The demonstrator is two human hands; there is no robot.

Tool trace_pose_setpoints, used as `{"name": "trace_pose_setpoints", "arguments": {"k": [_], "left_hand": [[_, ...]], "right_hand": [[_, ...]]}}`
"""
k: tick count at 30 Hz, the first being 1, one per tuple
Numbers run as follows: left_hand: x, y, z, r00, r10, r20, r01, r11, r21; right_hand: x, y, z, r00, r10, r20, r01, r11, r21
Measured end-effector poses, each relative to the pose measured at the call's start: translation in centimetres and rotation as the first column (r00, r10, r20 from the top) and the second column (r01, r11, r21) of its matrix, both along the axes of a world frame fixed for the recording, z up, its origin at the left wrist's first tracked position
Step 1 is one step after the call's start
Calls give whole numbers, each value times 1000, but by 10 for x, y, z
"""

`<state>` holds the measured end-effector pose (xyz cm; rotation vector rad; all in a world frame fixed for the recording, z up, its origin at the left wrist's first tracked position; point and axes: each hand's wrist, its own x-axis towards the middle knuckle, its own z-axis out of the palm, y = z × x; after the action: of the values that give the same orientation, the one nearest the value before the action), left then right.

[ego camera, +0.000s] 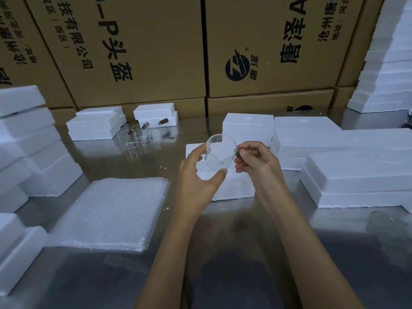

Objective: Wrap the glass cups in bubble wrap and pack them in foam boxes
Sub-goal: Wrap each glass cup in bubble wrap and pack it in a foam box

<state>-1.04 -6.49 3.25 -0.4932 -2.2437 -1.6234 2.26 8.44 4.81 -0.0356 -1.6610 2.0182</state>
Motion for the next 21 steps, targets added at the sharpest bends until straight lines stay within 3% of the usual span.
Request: {"name": "trace_pose_setpoints", "arguments": {"k": [4,8,12,21], "left_hand": [[5,7,2,999,-18,43,17,999,43],[15,10,6,995,-57,85,55,998,27],[24,11,9,995,-96,37,95,995,25],[24,11,12,994,-101,43,99,994,46]], "right_hand": [[-2,0,-4,983,-171,74,161,980,119],[-2,-1,-3,961,-243,129,226,965,136],[0,-1,-2,943,-275,190,266,961,70],[1,1,-1,922,-293,253,283,956,76]]}}
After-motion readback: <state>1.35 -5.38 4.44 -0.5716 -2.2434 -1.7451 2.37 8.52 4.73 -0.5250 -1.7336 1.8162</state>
